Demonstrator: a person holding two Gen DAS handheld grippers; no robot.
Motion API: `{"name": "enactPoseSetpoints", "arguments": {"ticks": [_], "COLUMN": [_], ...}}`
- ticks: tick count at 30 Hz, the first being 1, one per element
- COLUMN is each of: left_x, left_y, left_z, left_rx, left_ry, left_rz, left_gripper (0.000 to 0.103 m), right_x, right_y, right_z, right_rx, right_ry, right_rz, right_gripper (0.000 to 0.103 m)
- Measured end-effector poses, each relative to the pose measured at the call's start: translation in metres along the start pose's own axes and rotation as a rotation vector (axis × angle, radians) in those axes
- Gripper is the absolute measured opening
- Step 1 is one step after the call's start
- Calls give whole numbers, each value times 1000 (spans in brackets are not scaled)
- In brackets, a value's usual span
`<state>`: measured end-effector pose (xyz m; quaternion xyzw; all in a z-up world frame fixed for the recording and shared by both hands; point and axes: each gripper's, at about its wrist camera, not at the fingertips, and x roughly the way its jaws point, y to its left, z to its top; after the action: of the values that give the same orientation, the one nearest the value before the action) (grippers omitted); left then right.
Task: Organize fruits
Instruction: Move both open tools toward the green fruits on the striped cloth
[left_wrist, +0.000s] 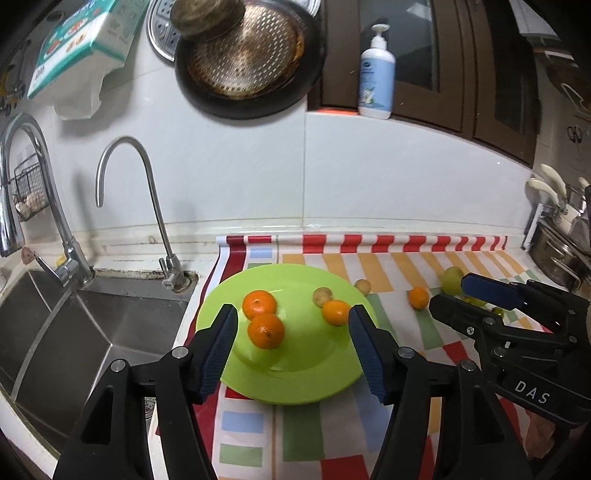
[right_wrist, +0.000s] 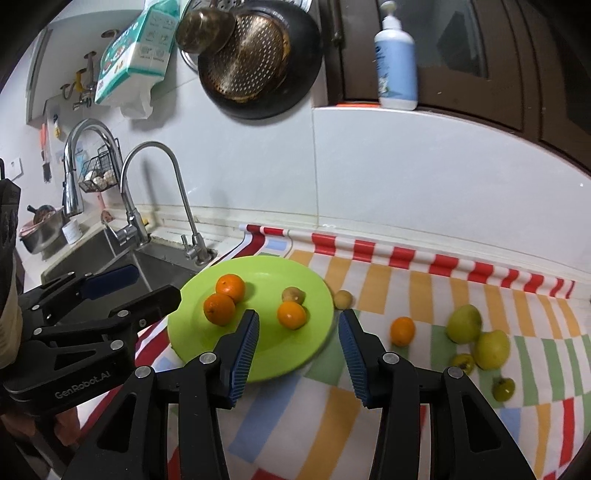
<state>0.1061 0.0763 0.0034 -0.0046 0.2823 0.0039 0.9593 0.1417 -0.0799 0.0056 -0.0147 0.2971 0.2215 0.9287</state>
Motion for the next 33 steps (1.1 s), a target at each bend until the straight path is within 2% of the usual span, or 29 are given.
{"name": "enactPoseSetpoints", "arguments": {"ticks": [5,10,17,33], "left_x": [-15,-23,-32,-21], "left_y": [-15,-31,-59,-123], "left_z": [-1,-3,-4,3], "left_rx": [14,29,54,159], "left_ry": [-13,-21,-50,-81], "left_rz": [-24,-59,-108,-223], "left_gripper": [68,68,69,76], "right_x": [-23,-44,-68,-100], "right_y": [-8,-19,-41,-94], "right_z": [-8,-17,-27,-50], "right_rx": [23,50,74,135], "right_ry": [-26,-40,-55,-71], "right_rz": [-34,-78,-150,-306], "right_gripper": [51,55,55,55]}}
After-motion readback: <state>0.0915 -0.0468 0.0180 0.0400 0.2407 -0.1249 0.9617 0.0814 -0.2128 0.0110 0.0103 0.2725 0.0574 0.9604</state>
